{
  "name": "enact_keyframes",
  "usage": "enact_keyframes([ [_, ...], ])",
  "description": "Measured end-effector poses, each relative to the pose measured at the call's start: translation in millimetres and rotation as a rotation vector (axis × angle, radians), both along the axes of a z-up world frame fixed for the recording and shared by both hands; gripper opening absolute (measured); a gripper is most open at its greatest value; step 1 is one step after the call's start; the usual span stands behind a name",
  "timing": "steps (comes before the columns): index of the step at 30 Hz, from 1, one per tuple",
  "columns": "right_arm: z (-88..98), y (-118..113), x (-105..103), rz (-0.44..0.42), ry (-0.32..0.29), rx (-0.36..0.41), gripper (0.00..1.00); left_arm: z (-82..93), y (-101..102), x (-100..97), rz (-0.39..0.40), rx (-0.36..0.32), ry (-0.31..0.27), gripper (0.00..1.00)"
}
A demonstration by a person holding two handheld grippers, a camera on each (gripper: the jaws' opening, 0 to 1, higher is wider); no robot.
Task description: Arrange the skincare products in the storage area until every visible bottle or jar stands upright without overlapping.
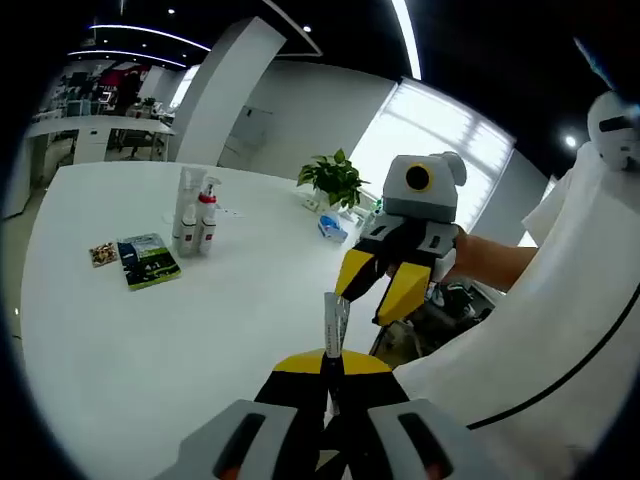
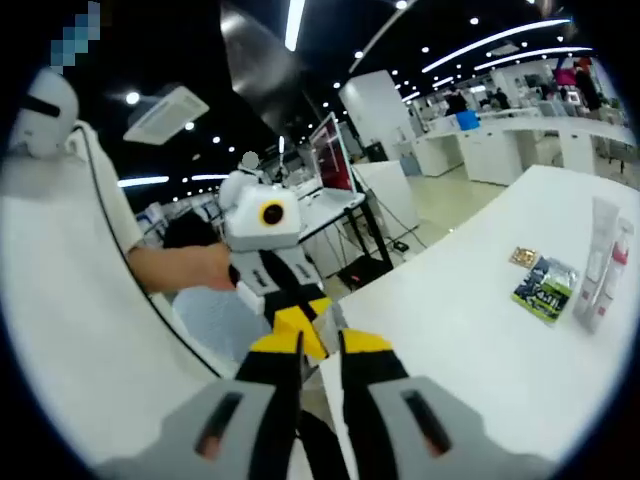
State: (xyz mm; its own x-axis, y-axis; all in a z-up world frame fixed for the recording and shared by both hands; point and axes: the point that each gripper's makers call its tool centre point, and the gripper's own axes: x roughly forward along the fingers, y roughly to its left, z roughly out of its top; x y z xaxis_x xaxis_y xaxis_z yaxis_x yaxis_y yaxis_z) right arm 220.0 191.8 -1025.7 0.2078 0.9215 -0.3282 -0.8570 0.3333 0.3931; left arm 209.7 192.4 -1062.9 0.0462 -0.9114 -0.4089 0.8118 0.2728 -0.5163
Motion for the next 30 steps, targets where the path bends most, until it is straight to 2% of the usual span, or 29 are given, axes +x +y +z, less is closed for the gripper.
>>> enact_keyframes([
  [4,-6.6,-4,-7,0.036,0.008,-0.030,0.08,-2.2,-4,-12.8,-0.070,0.011,-0.008,0.02],
  [7,-14.5,-6,-16,0.072,-0.001,-0.083,0.08,-6.6,-5,-16.6,-0.098,0.053,-0.015,0.02],
  [10,-17.2,-8,-20,0.095,0.008,-0.101,0.08,-8.3,-9,-23.2,-0.146,0.079,-0.032,0.03],
  [13,-16.6,-11,-28,0.129,0.025,-0.089,0.08,-7.5,-10,-28.8,-0.203,0.078,-0.059,0.03],
  [17,-16.4,-14,-34,0.151,0.072,-0.059,0.04,-5.3,-11,-37.0,-0.279,0.062,-0.127,0.02],
  [18,-16.6,-13,-37,0.161,0.081,-0.055,0.04,-6.9,-11,-37.7,-0.281,0.067,-0.140,0.02],
  [21,-19.3,-12,-43,0.181,0.077,-0.070,0.05,-12.1,-12,-38.9,-0.275,0.092,-0.123,0.02],
  [25,-22.4,-10,-47,0.199,0.080,-0.091,0.07,-17.1,-12,-40.1,-0.294,0.128,-0.131,0.02],
  [26,-19.9,-7,-45,0.187,0.078,-0.070,0.07,-13.0,-15,-40.8,-0.297,0.103,-0.132,0.03],
  [27,-15.4,-1,-47,0.187,0.102,-0.043,0.07,-10.6,-17,-41.6,-0.299,0.089,-0.129,0.03],
  [28,-18.0,0,-45,0.184,0.086,-0.074,0.07,-8.9,-20,-40.6,-0.299,0.101,-0.119,0.03],
  [29,-20.7,-1,-43,0.185,0.068,-0.096,0.04,-13.4,-16,-37.1,-0.301,0.139,-0.150,0.03],
  [30,-25.0,-3,-36,0.172,0.021,-0.135,0.02,-13.4,-17,-37.7,-0.305,0.133,-0.149,0.03],
])
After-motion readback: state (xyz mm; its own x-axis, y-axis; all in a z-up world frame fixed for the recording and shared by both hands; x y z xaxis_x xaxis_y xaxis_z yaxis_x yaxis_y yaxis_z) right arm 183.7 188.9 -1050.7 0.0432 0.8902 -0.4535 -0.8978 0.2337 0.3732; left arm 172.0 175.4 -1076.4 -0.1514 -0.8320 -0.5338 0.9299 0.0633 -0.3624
